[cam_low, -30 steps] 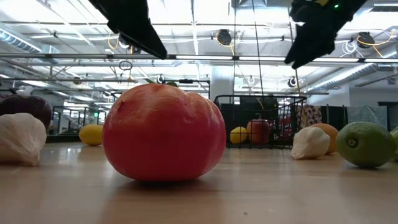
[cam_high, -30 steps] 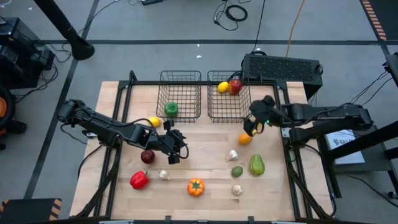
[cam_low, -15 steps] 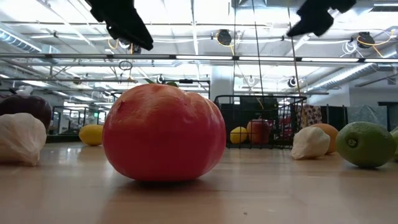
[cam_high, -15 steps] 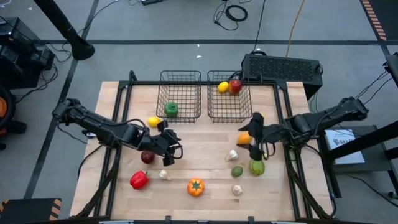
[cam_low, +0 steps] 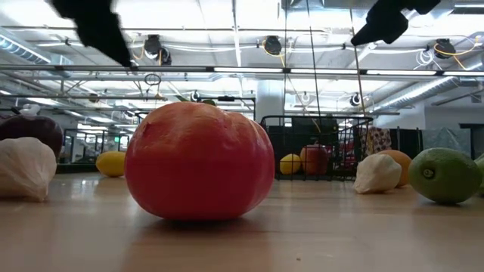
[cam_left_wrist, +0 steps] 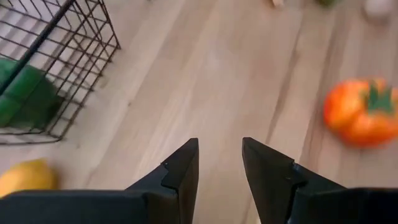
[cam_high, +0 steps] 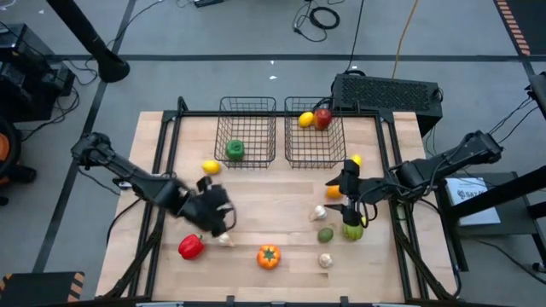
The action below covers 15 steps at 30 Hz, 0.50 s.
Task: Sort produce into baskets
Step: Put the dark red apple into the right wire basket
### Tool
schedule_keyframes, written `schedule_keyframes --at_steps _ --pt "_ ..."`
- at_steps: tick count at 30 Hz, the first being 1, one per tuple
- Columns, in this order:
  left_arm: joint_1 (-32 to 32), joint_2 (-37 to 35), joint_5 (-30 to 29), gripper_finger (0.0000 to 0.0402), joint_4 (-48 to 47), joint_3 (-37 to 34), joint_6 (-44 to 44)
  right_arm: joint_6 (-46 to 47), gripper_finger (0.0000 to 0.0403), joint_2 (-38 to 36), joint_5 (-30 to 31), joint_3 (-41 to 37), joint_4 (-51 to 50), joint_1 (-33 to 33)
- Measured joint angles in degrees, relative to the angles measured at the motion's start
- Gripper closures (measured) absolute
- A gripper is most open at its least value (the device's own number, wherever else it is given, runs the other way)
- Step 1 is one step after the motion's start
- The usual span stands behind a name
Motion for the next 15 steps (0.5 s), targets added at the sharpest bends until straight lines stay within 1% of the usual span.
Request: schedule_keyframes --at_steps 4,6,9,12,13,15 --pt "-9.5 -0.5 -9.2 0.0269 -6.5 0.0 -10.0 0.0 0.0090 0.1 0.0 0.0 -0.4 1.2" --pt "-13.5 -0.4 -11.4 0.0269 -9.3 0.0 -16.3 -0.7 0.0090 0.1 0.0 0.0 -0.5 1.7" --pt "-17.4 -0.4 -11.8 0.0269 -13.2 0.0 -27.9 -2.0 0.0090 0.1 0.0 0.0 -0.5 2.1" --pt "-20.3 -0.2 -12.1 0.0269 -17.0 0.0 -37.0 -3.1 0.0090 0.1 0.0 0.0 -0.1 2.1" --pt "-21.0 0.0 -12.3 0.0269 -17.5 -0.2 -39.0 -3.3 0.0090 0.1 0.0 0.0 -0.1 2.1" --pt "-22.1 0.5 -12.2 0.0269 -19.2 -1.1 -40.1 -3.8 0.0090 0.1 0.0 0.0 -0.1 2.1"
